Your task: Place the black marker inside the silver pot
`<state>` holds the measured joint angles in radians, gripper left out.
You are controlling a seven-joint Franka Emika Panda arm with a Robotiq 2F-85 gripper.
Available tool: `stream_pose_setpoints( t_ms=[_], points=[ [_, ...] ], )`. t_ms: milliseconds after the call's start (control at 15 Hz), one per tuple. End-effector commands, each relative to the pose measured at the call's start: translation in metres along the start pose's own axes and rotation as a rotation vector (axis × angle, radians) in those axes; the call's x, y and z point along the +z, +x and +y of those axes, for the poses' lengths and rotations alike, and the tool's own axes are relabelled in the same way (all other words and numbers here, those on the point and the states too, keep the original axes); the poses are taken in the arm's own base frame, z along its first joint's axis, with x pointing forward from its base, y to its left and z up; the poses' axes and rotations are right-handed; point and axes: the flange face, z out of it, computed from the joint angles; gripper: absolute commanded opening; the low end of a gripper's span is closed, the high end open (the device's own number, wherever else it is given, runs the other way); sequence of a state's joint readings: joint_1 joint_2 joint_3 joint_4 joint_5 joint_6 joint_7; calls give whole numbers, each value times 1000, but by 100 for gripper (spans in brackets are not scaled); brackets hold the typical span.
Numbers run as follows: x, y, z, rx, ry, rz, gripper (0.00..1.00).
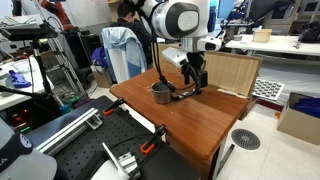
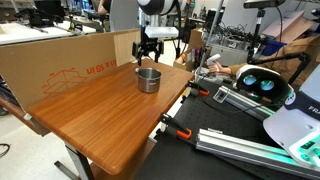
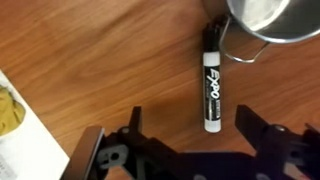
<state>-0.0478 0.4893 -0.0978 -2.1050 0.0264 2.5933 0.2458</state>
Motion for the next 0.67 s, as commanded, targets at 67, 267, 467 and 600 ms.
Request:
stream_pose_setpoints(
  t_ms=[67, 267, 467, 600],
  points=[
    [17, 10, -7, 18, -3, 2, 100],
    [26, 14, -12, 22, -10, 0, 100],
    [33, 16, -15, 29, -16, -2, 93],
    [35, 18, -16, 27, -26, 4, 66]
  ],
)
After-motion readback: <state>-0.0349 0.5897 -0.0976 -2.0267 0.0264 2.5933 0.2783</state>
